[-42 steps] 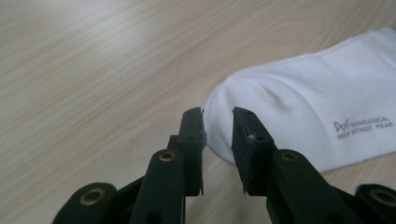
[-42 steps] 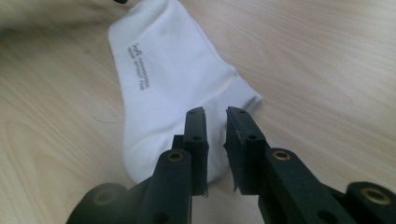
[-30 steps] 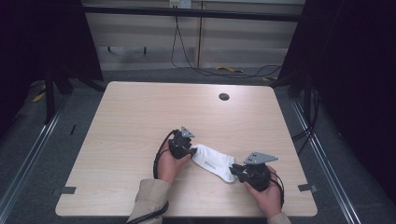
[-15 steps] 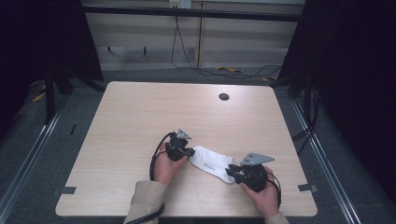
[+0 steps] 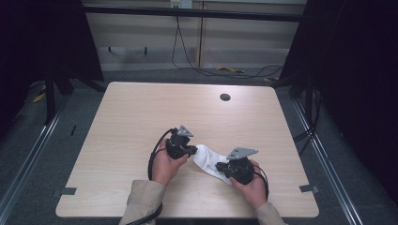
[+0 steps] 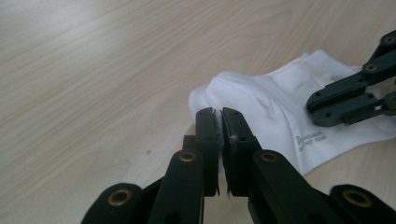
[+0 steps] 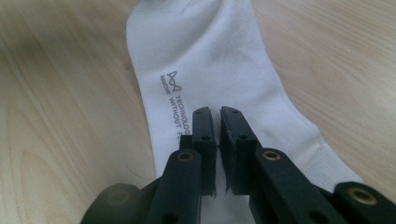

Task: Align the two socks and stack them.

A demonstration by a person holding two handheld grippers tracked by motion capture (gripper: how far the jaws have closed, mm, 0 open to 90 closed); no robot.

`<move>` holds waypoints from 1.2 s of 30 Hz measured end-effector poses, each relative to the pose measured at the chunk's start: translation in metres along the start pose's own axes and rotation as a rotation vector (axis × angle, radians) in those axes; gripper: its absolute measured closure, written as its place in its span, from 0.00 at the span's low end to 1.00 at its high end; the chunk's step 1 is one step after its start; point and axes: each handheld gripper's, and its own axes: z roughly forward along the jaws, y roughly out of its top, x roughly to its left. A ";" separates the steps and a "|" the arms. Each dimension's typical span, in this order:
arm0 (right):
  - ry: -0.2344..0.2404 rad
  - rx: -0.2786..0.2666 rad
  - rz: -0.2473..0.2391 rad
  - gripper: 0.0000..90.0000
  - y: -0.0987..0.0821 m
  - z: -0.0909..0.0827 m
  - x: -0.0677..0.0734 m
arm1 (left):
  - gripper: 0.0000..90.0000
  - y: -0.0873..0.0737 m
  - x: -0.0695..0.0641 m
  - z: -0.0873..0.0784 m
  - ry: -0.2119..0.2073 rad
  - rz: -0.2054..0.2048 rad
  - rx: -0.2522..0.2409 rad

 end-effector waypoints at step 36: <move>0.003 -0.020 -0.062 0.99 0.018 0.011 0.007 | 0.96 0.007 -0.008 -0.010 -0.021 0.033 -0.016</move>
